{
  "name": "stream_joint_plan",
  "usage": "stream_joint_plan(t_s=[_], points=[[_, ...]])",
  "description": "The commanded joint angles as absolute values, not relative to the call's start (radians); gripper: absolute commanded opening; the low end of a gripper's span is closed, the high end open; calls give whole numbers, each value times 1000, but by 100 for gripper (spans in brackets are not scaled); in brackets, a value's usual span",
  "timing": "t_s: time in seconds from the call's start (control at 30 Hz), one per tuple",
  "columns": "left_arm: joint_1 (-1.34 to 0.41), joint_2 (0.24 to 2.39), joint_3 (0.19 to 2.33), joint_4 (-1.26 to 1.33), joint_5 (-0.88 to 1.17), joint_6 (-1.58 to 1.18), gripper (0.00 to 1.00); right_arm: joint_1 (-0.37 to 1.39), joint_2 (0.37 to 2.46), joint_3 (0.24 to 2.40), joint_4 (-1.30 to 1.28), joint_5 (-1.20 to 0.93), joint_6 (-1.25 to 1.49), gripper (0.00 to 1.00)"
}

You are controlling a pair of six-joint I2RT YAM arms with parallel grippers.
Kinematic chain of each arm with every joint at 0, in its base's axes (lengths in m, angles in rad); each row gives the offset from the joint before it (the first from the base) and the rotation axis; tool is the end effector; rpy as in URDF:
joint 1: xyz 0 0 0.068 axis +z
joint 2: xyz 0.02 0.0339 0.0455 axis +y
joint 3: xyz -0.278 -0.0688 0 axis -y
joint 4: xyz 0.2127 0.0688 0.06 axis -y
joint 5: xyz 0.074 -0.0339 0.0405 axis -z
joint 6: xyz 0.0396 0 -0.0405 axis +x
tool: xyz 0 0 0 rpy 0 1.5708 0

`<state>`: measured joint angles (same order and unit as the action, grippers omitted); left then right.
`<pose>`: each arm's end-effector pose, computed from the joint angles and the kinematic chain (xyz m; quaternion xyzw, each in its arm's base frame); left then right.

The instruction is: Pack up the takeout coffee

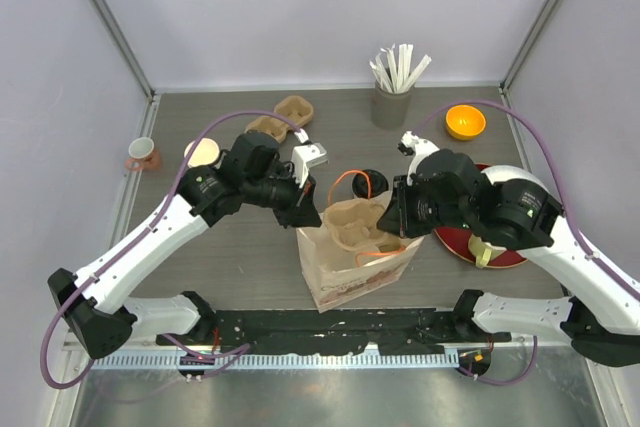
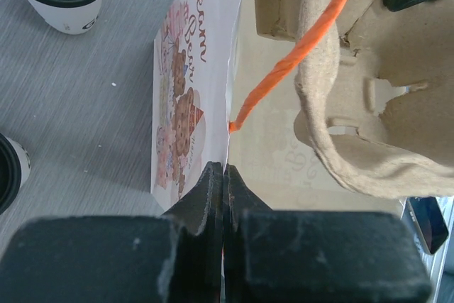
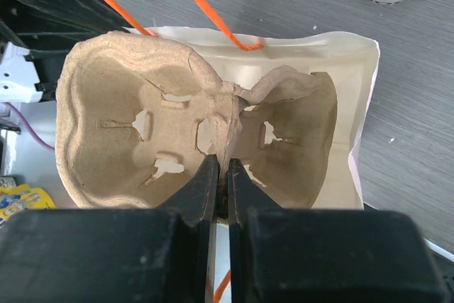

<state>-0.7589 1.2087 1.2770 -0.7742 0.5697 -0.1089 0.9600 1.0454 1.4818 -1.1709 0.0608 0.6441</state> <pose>0.1386 -0.1609 0.3782 0.3898 0.7881 -0.4006 0.2577 0.0778 0.1069 0.4222 -0.1315 0.9040 0.2724 0.3021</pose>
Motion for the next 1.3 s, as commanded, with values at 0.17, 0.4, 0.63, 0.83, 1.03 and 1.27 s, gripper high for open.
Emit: stream_joint_plan(t_s=[0.17,0.4,0.63,0.83,1.03,1.27], points=[[-762,1197,1316,-747,512,-146,0,1093,1161,1483,-1223,196,666,1],[-761,1204,1299,-726,525,-195,0,1180,1247,1483,-1232,311,715,1],[-762,1197,1284,-696,531,-268,0,1256,1290,1419,-1149,412,765,1],[-762,1196,1262,-666,534,-339,0,1316,1356,1370,-1115,410,775,4],[-762,1192,1243,-647,545,-394,0,1318,1339,1237,-1025,380,779,5],[-762,1173,1223,-663,563,-385,0,1316,1249,1091,-1003,403,909,5]])
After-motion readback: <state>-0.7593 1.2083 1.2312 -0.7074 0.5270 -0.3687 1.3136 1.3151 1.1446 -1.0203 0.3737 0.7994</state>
